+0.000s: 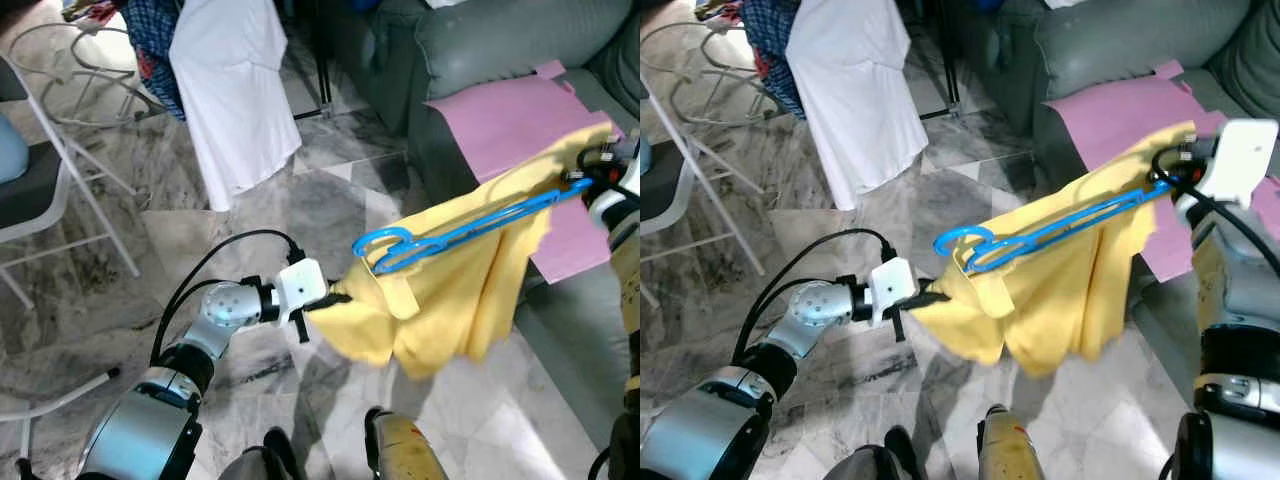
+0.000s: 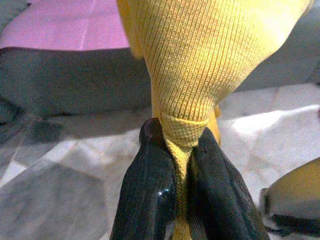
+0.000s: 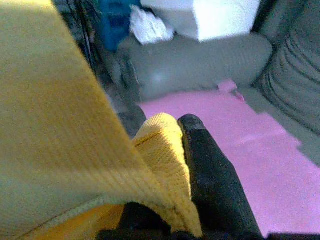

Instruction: Hang hanger

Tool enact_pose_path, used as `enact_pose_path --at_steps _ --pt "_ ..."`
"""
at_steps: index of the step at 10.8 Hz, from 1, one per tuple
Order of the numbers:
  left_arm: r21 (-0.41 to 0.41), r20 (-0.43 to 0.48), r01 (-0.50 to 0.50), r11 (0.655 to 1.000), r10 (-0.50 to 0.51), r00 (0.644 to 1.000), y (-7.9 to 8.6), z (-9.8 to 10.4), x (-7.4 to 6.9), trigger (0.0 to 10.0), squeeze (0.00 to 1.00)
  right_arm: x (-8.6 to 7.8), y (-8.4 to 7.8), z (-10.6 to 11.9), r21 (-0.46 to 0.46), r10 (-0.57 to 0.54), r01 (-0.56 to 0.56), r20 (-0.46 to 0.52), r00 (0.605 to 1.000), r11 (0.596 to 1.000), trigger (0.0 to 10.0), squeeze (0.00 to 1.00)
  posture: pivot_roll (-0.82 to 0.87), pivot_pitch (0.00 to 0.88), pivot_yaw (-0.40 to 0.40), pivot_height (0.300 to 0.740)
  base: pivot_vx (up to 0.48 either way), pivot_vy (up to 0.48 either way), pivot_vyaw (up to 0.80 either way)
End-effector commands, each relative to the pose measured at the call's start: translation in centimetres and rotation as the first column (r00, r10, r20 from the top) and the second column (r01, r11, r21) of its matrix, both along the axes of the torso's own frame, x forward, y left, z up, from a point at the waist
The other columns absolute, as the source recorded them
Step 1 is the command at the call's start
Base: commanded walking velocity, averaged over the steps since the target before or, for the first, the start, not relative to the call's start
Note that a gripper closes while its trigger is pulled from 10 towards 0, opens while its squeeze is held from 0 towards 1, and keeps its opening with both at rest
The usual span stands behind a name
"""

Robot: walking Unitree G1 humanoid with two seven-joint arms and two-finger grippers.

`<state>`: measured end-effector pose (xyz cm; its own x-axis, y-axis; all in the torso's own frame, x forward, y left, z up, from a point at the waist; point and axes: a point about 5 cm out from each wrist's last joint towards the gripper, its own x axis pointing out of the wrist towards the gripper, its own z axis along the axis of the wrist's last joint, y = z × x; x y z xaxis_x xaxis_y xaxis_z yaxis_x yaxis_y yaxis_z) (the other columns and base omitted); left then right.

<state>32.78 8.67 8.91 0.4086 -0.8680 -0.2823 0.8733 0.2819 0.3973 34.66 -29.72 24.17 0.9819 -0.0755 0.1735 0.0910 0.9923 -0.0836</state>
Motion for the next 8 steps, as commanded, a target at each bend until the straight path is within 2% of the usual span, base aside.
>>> enact_pose_path --at_steps 1,2,3,4,5,7,8 --pt "0.239 -0.178 -0.138 0.961 0.183 0.967 5.5 -5.0 -1.9 0.0 0.00 -1.9 -1.7 5.4 -0.072 -0.070 0.086 0.201 0.977 0.994 0.0 0.00 -0.39 0.235 0.103 0.740 0.000 0.000 0.00" --pt "0.272 -0.132 -0.233 0.934 0.276 0.952 5.8 -5.1 -1.4 0.0 0.00 -2.3 0.1 5.4 -0.148 0.002 0.030 0.208 0.978 0.988 0.0 0.00 -0.39 0.237 0.107 0.740 0.000 0.000 0.00" --pt "0.239 -0.127 -0.297 0.924 0.334 0.934 5.7 -4.9 -1.0 0.0 0.00 -2.5 1.0 5.0 -0.232 0.031 0.014 0.189 0.981 0.973 0.0 0.00 -0.40 0.238 0.112 0.740 0.000 0.000 0.00" --pt "0.242 -0.110 -0.331 0.912 0.365 0.925 5.8 -4.8 -0.7 0.0 0.00 -2.7 1.1 4.8 -0.275 0.030 0.022 0.183 0.983 0.961 0.0 0.00 -0.40 0.239 0.114 0.740 0.000 0.000 0.00" --pt "0.292 -0.079 -0.370 0.882 0.408 0.910 6.3 -5.0 -0.5 0.0 0.00 -3.1 0.7 4.9 -0.231 0.004 0.042 0.195 0.981 0.972 0.0 0.00 -0.39 0.237 0.117 0.740 0.000 0.000 0.00" --pt "0.290 -0.054 -0.493 0.820 0.529 0.847 7.8 -4.6 0.2 0.0 0.00 -3.7 1.0 4.7 -0.263 0.005 0.045 0.186 0.983 0.964 0.0 0.00 -0.39 0.235 0.120 0.740 0.000 0.000 0.00" --pt "0.340 -0.010 -0.536 0.773 0.573 0.819 8.6 -4.8 0.2 0.0 0.00 -3.9 1.2 4.2 -0.242 0.008 0.037 0.181 0.984 0.969 0.0 0.00 -0.39 0.234 0.121 0.740 0.000 0.000 0.00"
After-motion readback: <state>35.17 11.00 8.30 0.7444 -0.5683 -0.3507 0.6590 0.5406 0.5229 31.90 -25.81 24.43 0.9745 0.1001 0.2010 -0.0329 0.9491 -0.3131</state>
